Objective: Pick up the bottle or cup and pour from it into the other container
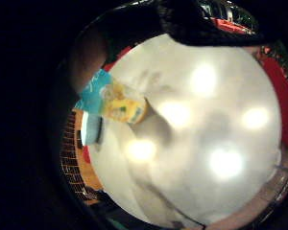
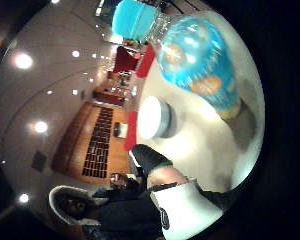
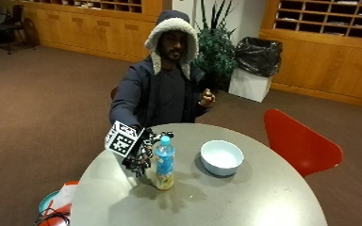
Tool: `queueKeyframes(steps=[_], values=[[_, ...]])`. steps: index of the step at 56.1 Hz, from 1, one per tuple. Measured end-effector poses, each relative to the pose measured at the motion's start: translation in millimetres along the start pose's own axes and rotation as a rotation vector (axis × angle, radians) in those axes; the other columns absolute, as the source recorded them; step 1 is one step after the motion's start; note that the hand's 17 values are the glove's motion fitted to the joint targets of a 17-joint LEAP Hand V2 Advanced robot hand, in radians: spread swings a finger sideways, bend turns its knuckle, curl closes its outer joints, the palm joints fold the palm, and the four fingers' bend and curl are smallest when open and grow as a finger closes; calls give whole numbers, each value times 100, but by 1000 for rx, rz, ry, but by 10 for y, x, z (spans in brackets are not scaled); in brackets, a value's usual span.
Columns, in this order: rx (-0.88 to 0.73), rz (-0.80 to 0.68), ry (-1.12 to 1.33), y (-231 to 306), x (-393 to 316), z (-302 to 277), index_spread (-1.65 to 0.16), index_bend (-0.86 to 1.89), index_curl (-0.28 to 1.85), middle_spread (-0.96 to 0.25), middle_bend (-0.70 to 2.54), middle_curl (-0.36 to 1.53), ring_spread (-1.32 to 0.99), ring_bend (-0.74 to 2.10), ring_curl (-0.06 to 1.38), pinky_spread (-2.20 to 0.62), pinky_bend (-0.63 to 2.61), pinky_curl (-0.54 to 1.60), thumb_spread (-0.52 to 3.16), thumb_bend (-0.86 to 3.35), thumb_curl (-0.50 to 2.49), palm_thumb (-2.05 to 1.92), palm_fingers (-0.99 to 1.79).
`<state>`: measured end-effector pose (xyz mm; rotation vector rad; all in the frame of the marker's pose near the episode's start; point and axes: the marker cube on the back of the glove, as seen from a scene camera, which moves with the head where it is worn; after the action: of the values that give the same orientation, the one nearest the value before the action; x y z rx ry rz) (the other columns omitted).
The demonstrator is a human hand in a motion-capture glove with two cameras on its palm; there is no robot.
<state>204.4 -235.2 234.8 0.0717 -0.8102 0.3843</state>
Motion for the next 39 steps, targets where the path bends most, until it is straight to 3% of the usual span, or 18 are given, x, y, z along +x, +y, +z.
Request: queueKeyframes(steps=[15, 26, 30, 35, 39], values=[[261, -9, -306, -344, 120, 413, -34, 5, 16, -1, 33, 35, 13, 52, 29, 33, 60, 36, 81, 1, 40, 64, 53], [278, -13, -393, -413, 148, 466, -31, 11, 18, -16, 41, 38, -8, 69, 35, 21, 48, 33, 74, 3, 46, 88, 101], [297, -72, -402, -379, 138, 458, -30, 10, 20, -19, 39, 39, -13, 69, 37, 14, 48, 35, 71, 0, 48, 91, 106], [281, -271, -393, -404, 36, 372, -29, 9, 21, -22, 36, 40, -16, 70, 40, 4, 51, 36, 64, -2, 52, 94, 111], [260, -208, -397, -350, -208, 287, -29, 9, 21, -23, 35, 41, -17, 70, 40, -2, 52, 37, 60, -3, 54, 95, 112]])
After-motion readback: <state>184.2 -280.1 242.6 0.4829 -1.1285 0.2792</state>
